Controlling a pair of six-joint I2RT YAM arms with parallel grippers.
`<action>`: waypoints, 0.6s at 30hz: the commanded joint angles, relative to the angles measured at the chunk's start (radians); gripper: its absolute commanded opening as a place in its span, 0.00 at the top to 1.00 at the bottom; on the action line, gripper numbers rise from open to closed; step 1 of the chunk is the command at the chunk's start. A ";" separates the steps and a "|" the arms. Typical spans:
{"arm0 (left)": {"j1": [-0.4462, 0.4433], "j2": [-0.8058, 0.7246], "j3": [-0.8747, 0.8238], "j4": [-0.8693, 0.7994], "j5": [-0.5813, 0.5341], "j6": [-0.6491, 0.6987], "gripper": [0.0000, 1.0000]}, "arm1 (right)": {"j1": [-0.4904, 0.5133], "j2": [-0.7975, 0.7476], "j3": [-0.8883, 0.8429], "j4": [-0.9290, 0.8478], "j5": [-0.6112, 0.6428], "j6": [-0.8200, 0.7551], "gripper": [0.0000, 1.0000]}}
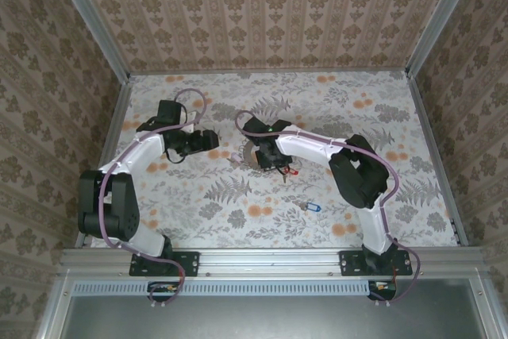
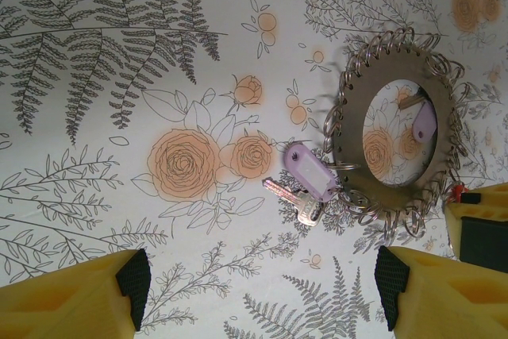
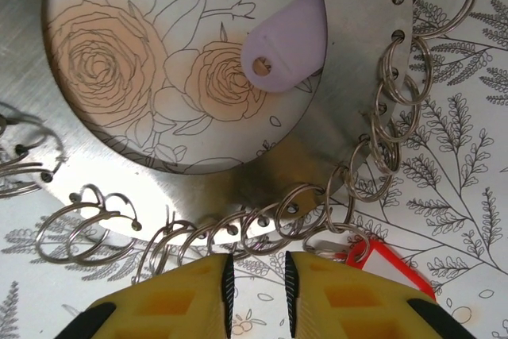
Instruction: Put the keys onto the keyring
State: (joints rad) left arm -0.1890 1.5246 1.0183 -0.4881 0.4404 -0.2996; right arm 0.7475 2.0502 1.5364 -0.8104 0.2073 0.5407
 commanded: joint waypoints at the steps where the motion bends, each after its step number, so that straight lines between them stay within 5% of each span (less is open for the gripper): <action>1: -0.001 -0.022 0.000 -0.029 0.000 -0.001 0.22 | 0.004 0.041 0.018 -0.036 0.043 0.024 0.72; 14: -0.001 -0.017 -0.003 -0.027 0.011 0.004 0.22 | 0.009 0.077 0.002 -0.003 0.073 0.033 0.67; 18: -0.001 -0.017 -0.005 -0.029 0.012 0.005 0.22 | 0.010 0.074 -0.015 0.006 0.121 0.032 0.72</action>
State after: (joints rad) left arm -0.1890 1.5246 1.0183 -0.4900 0.4412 -0.2996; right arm 0.7517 2.0998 1.5364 -0.8062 0.2619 0.5613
